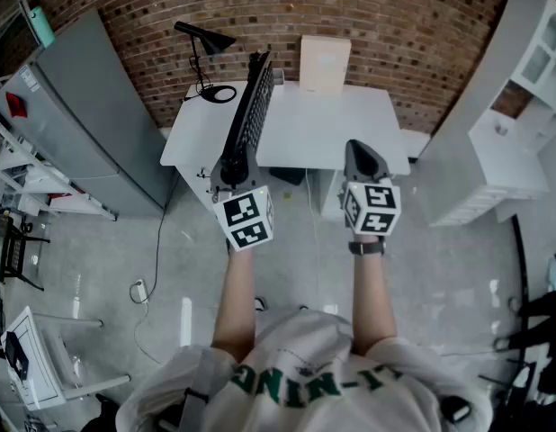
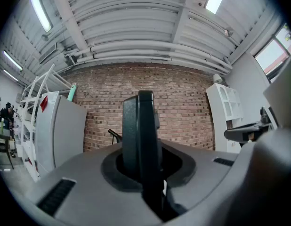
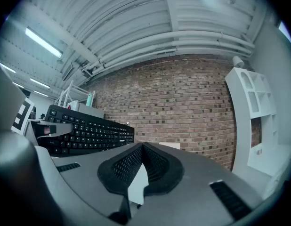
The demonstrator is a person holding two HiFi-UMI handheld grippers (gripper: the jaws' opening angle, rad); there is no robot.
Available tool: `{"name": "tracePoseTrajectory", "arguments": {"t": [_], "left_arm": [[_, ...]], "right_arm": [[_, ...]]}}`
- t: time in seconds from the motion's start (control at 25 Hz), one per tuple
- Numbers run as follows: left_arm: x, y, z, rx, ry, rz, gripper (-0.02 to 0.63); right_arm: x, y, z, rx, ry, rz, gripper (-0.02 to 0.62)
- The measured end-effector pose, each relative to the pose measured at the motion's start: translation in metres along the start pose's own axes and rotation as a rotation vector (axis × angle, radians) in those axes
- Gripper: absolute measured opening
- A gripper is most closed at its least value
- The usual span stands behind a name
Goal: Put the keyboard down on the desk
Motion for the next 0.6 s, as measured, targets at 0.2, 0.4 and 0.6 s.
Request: {"name": "tracePoseTrajectory", "arguments": {"t": [0.2, 0.4, 0.6], "left_arm": [[0.016, -0.002, 0.007, -0.001, 0.005, -0.007, 0.066], [0.027, -0.002, 0.020, 0.000, 0.017, -0.022, 0.066], [0.031, -0.011, 0.030, -0.026, 0.027, -0.044, 0.066]], "right_arm": [[0.014, -0.003, 0.010, 0.008, 0.007, -0.005, 0.003], [0.020, -0.008, 0.021, 0.019, 0.028, -0.014, 0.003], [0.011, -0.014, 0.019, -0.002, 0.049, 0.067, 0.003]]}}
Point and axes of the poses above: the fingertips, and each gripper's own axes: z backward along the fingers, x to its right, y out of its top, the point moved 5 cm from there along z, backward along the fingers, and after that the axes turned 7 degrees about y, right-handed, at the moved point
